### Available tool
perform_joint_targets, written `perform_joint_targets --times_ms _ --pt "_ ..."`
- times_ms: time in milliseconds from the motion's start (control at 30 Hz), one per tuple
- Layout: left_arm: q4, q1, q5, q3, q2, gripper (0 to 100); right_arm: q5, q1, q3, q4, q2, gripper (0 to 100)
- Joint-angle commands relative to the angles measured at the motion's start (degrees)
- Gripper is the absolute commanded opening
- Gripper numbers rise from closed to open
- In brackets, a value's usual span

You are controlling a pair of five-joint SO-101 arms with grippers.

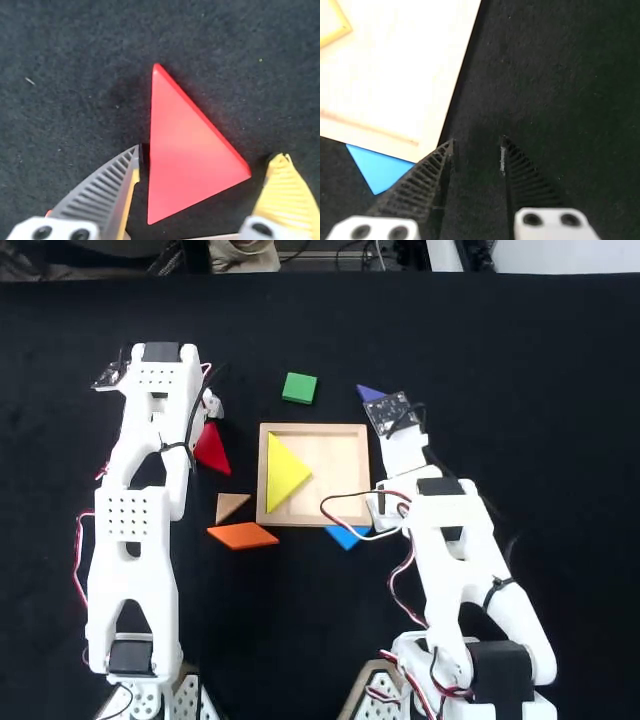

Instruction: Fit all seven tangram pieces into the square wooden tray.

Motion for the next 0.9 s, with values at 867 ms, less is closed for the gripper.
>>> perform_joint_targets --times_ms 867 --pt "2.1 0.0 -11.5 -2.6 -3.1 10 0.7 -0.4 0.2 -2.5 -2.0 14.1"
